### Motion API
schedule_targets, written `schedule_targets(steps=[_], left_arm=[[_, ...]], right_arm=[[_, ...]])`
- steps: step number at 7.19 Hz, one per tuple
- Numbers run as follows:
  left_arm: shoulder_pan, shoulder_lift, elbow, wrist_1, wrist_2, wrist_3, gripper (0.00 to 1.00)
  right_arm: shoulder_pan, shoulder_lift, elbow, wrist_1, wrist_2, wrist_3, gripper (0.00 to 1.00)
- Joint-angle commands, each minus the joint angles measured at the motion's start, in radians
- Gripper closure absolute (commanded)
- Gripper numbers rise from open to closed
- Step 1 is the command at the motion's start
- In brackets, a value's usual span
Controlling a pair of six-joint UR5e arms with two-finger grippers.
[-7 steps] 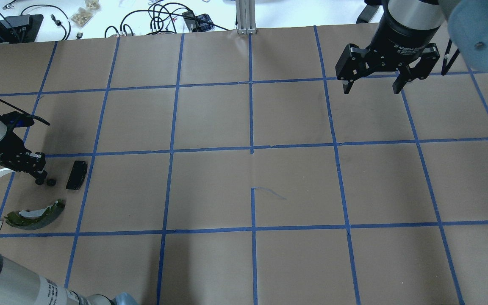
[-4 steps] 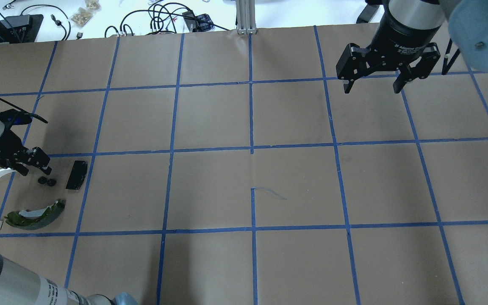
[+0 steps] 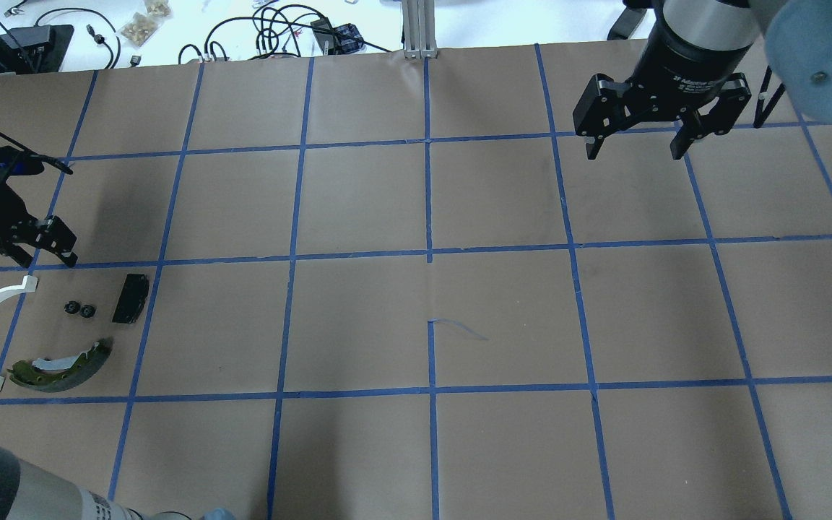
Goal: Place bearing gear from tray to pile
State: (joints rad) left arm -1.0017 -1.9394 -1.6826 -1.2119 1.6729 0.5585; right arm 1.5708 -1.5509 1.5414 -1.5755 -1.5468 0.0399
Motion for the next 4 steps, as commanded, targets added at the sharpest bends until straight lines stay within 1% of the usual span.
schedule_targets(steps=[1, 2, 3, 4], left_arm=[[-0.14, 0.074, 0.111, -0.168, -0.062, -0.139, 0.13], [-0.235, 0.107, 0.147, -0.228, -0.065, -0.214, 0.13], [-0.323, 0.138, 0.15, -0.25, -0.064, -0.33, 0.11], [-0.406, 0.164, 0.149, -0.252, -0.068, -0.386, 0.07]], right_arm=[[0.001, 0.0, -0.001, 0.0, 0.001, 0.0, 0.0], [0.0, 0.0, 0.0, 0.0, 0.001, 0.0, 0.0], [0.0, 0.0, 0.0, 0.0, 0.001, 0.0, 0.0], [0.0, 0.0, 0.0, 0.0, 0.001, 0.0, 0.0]])
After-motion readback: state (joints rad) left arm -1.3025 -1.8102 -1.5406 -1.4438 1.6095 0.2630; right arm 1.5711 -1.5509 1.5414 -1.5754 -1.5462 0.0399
